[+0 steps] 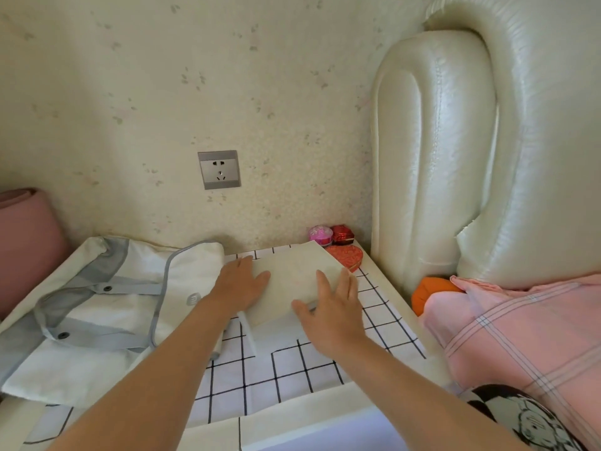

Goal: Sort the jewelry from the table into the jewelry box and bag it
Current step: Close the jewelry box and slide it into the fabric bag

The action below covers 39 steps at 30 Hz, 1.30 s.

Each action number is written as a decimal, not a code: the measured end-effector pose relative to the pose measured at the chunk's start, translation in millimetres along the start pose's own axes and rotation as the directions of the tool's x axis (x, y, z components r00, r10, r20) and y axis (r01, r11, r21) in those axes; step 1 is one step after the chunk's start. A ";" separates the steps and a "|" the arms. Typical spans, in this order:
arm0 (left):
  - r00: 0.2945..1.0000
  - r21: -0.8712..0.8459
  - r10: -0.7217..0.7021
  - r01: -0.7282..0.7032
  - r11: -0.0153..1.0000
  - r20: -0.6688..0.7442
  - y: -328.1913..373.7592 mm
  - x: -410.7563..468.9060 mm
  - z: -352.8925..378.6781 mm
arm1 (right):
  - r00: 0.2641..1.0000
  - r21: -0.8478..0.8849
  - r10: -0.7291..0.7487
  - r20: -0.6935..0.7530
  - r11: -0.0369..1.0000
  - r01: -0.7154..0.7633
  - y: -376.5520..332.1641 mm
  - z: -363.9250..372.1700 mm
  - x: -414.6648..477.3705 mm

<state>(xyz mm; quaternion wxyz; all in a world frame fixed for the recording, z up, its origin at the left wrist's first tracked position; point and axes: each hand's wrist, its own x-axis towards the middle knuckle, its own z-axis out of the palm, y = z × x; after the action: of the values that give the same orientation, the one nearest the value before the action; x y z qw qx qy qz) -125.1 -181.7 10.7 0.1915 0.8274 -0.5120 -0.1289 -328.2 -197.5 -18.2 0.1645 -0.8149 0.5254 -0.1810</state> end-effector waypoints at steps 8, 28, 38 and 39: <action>0.998 0.082 -0.050 0.053 0.995 -0.041 -0.7 -6.5 -6.4 | 0.991 0.295 0.070 0.111 0.950 -0.100 -11.4 -3.7 2.8; 0.993 -0.254 -0.071 0.044 0.966 -0.098 -1.7 -64.2 7.3 | 0.971 0.527 0.103 0.217 0.825 -0.205 10.5 -15.0 19.4; 0.993 -0.587 -0.083 0.117 0.801 0.084 11.1 -75.6 28.4 | 0.951 0.373 0.021 0.309 0.917 -0.141 22.1 -23.5 26.5; 0.992 -0.610 -0.098 0.124 0.783 0.077 12.5 -75.8 31.2 | 0.954 0.363 0.016 0.298 0.923 -0.129 22.3 -21.4 25.4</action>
<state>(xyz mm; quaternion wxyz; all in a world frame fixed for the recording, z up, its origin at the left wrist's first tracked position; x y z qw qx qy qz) -181.4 -124.5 -10.2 0.4312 0.7463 -0.3967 -0.3158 -346.2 -231.3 -6.6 0.4001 -0.7654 0.4808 -0.1514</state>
